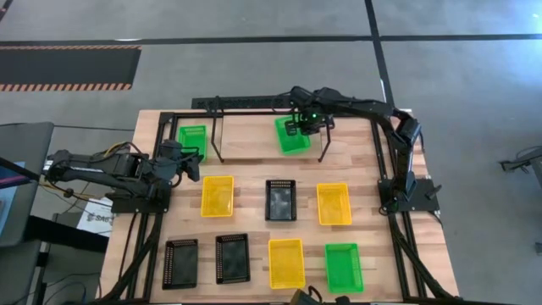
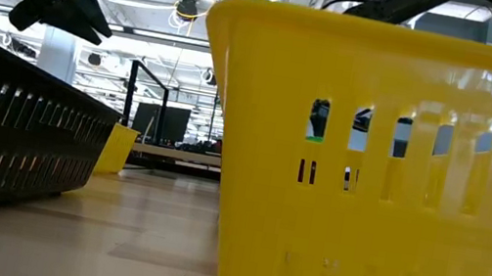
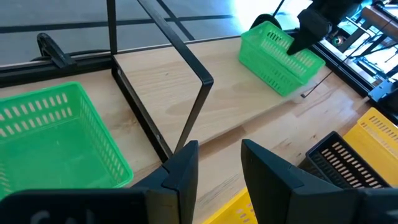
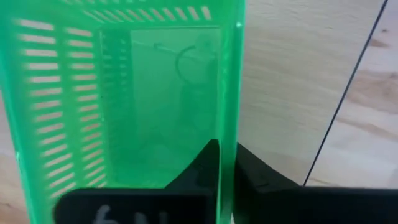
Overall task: Stack baskets on shelf by color
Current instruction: Put the top right green bin on the shelf
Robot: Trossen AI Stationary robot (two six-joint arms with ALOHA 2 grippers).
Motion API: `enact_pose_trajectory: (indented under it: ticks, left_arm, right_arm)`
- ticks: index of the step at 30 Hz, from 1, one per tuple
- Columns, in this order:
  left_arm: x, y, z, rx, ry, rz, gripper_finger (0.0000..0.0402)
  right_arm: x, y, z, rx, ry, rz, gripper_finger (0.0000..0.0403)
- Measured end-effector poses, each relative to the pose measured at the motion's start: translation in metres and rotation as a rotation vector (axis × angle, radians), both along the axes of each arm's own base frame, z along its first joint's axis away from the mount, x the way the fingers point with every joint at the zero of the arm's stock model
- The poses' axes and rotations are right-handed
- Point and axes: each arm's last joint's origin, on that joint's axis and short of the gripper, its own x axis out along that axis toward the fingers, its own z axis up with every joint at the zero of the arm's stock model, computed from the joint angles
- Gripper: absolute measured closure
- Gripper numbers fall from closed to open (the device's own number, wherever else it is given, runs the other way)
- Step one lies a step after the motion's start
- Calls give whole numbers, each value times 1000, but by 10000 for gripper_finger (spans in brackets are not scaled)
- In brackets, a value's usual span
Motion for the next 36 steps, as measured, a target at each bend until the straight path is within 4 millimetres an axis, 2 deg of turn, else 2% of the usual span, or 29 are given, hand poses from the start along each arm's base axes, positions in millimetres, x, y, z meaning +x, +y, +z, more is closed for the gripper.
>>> enact_pose_trajectory:
  ticks: [11, 19, 27, 36]
  left_arm:
    - [0, 0, 0, -1, -1, 1, 292]
    - [0, 0, 0, -1, -1, 1, 292]
    - [0, 0, 0, -1, 0, 1, 292]
    - [0, 0, 0, -1, 0, 1, 292]
  right_arm:
    - [2, -1, 0, -18, -16, 29, 293]
    - [14, -3, 4, -91, -115, 57, 261]
    - [27, -4, 9, -136, -241, 89, 254]
    - [29, -5, 11, -168, -253, 131, 259]
